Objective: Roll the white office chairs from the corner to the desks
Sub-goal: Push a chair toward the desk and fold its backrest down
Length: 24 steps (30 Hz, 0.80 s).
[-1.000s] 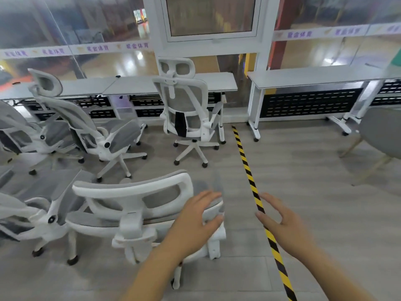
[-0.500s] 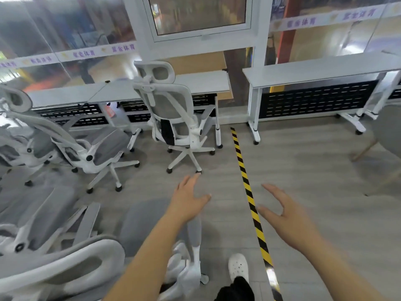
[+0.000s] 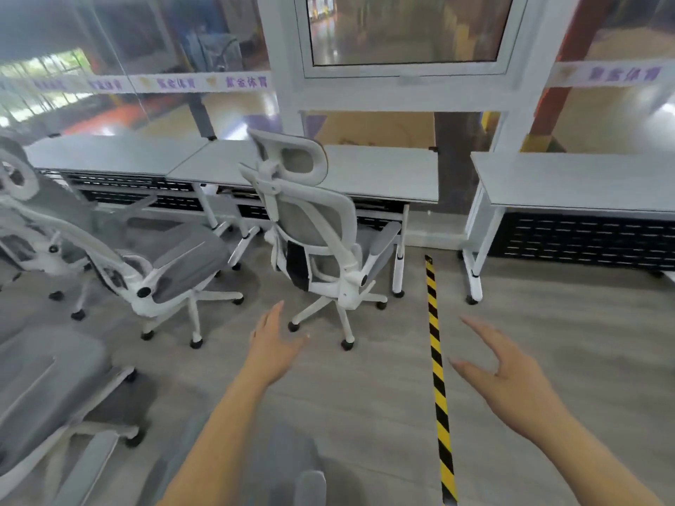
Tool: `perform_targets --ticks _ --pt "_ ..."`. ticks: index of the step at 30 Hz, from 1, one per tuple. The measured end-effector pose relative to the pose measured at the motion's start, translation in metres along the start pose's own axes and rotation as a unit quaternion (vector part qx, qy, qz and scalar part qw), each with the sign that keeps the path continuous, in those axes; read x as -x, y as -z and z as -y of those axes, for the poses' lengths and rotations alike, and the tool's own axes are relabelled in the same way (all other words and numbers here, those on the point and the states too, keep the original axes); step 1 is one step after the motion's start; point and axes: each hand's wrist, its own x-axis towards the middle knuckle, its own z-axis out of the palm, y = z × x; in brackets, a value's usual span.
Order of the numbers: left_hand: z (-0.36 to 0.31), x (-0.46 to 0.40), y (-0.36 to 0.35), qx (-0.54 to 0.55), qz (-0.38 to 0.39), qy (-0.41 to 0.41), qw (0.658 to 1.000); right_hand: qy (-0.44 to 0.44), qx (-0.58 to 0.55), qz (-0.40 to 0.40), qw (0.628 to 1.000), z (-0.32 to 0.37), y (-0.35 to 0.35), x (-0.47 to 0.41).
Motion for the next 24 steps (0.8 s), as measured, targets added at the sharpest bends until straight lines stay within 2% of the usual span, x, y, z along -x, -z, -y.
perform_targets --ticks 7,12,15,19,24 --pt "-0.007 -0.135 0.053 -0.028 -0.03 0.005 0.999 0.101 0.066 0.092 0.988 0.033 -0.023 -0.194" --pt "-0.01 -0.247 0.096 -0.085 -0.043 -0.009 0.995 0.184 0.102 0.11 0.971 0.078 -0.028 -0.365" --pt "-0.013 -0.303 0.114 -0.113 -0.065 0.031 0.991 0.211 0.105 0.126 0.964 0.114 -0.037 -0.458" --pt "-0.013 -0.36 0.129 -0.148 -0.07 0.03 0.986 0.275 0.122 0.112 0.947 0.177 -0.072 -0.557" --pt "-0.003 -0.418 0.156 -0.159 -0.06 0.0 0.985 0.322 0.165 0.077 0.929 0.267 -0.127 -0.618"
